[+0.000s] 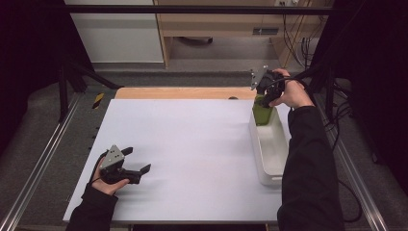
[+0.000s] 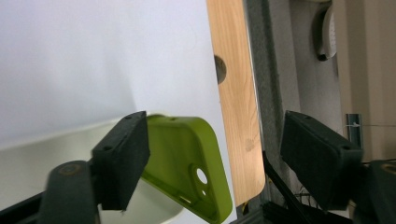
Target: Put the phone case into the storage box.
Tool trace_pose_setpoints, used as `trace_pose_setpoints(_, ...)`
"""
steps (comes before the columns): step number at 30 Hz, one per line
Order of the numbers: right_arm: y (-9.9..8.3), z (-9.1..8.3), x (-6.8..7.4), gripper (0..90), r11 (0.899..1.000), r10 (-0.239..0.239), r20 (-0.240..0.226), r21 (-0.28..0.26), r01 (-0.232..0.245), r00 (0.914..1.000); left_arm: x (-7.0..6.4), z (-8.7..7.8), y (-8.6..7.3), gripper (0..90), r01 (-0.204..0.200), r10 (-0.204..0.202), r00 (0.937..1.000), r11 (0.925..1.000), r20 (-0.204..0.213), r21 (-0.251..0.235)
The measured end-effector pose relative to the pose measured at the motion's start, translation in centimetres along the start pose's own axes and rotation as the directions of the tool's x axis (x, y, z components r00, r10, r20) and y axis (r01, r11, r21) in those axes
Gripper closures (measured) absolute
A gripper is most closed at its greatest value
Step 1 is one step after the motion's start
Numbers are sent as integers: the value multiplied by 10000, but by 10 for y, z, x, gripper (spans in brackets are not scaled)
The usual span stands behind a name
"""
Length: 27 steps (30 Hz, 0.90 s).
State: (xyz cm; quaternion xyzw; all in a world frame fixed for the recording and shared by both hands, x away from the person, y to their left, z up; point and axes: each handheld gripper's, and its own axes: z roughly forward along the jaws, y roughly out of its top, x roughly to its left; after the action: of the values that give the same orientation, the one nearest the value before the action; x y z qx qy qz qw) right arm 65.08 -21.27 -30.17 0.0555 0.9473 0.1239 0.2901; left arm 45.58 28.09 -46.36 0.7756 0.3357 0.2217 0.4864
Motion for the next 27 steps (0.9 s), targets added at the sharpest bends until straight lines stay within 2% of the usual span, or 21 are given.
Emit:
trace_pose_setpoints(4,3,-13,4,166,9979,570,190,-328,-563,9982,0,0,0,24,16,-16,10000,10000,5,-34)
trace_pose_setpoints(9,6,-25,10,109,9904,1199,350,-728,-1172,9922,-1,0,0,20,14,-14,10000,10000,-8,-21)
trace_pose_setpoints(13,9,-35,15,70,9781,1783,403,-1163,-1726,9832,0,-1,0,19,48,-48,10000,10000,8,-57)
trace_pose_setpoints(17,11,-45,23,67,9522,2329,438,-2132,-2186,9715,-1,-1,0,18,43,-43,10000,10000,28,-83)
trace_pose_setpoints(22,9,-57,34,53,9259,2925,585,-2669,-2674,9545,-1,0,0,18,23,-22,10000,10000,38,-62)
trace_pose_setpoints(25,7,-64,42,51,8985,3358,620,-3207,-2998,9399,-2,0,1,18,5,-4,10000,10000,33,-67)
trace_pose_setpoints(27,4,-69,47,49,8862,3577,637,-3378,-3171,9317,-2,0,1,18,5,-4,10000,10000,51,-84)
